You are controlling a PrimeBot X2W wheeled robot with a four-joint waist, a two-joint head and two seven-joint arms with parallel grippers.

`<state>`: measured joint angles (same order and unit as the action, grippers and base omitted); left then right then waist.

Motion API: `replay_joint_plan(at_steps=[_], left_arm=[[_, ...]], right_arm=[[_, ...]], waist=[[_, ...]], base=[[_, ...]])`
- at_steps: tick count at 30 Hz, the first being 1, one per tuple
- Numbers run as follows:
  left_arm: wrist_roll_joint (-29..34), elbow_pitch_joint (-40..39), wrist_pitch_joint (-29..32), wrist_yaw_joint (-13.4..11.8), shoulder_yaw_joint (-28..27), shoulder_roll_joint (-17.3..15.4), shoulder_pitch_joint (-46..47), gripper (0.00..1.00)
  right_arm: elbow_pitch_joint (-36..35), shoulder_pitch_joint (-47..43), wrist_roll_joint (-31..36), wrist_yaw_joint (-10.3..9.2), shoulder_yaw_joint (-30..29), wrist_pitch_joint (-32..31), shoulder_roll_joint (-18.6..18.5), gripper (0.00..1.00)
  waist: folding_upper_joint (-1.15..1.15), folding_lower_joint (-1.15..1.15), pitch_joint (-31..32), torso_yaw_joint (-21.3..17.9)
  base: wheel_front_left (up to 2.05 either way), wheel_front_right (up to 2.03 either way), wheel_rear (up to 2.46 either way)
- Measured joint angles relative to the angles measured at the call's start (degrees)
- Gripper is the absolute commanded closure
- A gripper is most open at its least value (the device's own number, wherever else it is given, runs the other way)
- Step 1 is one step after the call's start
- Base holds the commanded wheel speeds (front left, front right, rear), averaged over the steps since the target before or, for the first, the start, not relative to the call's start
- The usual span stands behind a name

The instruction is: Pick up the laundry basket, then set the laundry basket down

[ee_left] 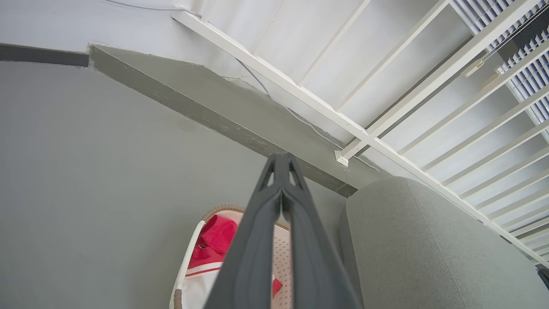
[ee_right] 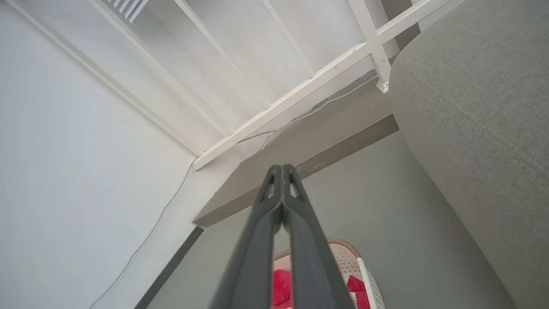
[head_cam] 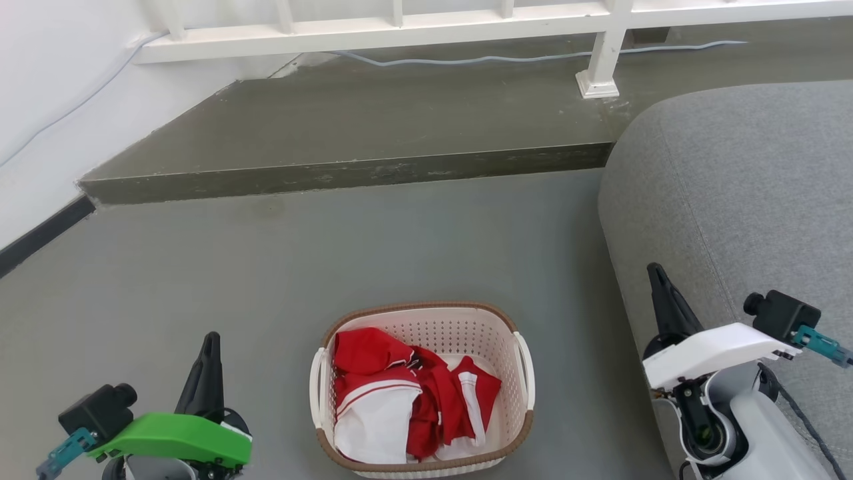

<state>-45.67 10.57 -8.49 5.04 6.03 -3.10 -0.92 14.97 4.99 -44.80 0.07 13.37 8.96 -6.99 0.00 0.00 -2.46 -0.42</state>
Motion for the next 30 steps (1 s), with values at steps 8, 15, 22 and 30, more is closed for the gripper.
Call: replay_joint_plan(at_steps=[8, 15, 22, 30], left_arm=[[-5.2, 0.5, 1.5, 0.1, -0.8, 0.0, 0.1, 1.00], [-10.1, 1.1, 2.9, 0.5, -2.0, 0.0, 0.1, 1.00], [-14.8, 1.7, 4.5, 0.5, -2.6, 0.0, 0.6, 1.00], [-20.0, 2.1, 5.9, 0.6, -3.9, 0.0, 1.2, 1.00]], right_arm=[[0.0, 0.0, -5.6, 0.68, -2.0, -1.5, 0.2, 1.00], [0.0, 0.0, -10.6, 1.43, -3.9, -2.8, 0.4, 1.00], [0.1, 0.0, -15.5, 1.94, -5.7, -4.1, 0.8, 1.00], [0.2, 0.0, -21.1, 2.93, -7.7, -5.7, 1.2, 1.00]], waist=[[0.00, 0.00, 0.3, 0.1], [0.00, 0.00, 0.5, 0.1], [0.00, 0.00, 0.7, 0.1], [0.00, 0.00, 1.0, 0.2]], base=[[0.00, 0.00, 0.00], [0.00, 0.00, 0.00], [0.00, 0.00, 0.00], [0.00, 0.00, 0.00]])
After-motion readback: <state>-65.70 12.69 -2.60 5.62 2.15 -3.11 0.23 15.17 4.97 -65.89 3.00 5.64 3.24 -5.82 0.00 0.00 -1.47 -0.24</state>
